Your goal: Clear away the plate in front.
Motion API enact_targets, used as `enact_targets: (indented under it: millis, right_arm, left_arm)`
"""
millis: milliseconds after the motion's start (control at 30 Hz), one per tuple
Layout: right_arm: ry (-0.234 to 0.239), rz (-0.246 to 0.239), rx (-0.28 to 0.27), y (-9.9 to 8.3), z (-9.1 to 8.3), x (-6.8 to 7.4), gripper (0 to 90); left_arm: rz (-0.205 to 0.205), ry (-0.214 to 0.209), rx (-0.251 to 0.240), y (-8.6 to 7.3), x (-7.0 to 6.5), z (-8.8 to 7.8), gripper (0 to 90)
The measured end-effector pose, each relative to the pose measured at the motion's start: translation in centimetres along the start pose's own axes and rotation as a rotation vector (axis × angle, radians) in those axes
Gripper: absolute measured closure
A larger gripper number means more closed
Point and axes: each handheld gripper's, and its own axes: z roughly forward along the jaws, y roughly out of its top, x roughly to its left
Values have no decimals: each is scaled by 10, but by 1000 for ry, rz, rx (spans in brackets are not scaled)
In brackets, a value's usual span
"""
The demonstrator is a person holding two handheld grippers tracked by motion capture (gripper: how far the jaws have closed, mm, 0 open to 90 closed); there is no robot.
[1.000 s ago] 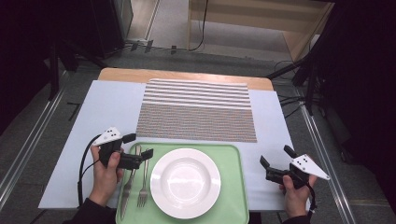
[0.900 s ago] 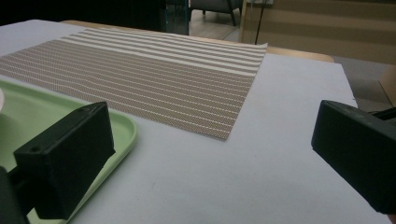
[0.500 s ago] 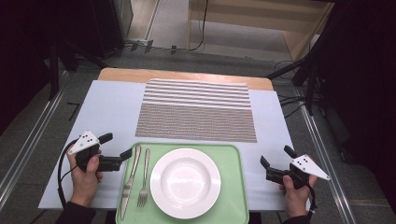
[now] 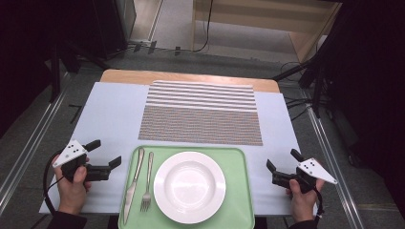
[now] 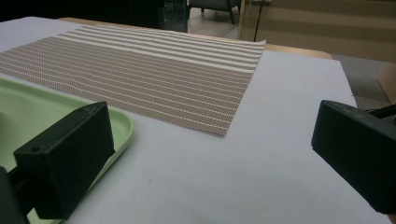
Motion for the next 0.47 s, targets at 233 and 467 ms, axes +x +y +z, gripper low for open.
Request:
enact_targets:
  millis: [233, 467]
  right_arm:
    - [3, -9, 4, -1, 2, -1, 0]
    - [3, -11, 6, -1, 2, -1, 0]
  left_arm:
    - [-20, 27, -7, -7, 14, -13, 0]
    - [-31, 39, -2, -10, 20, -16, 0]
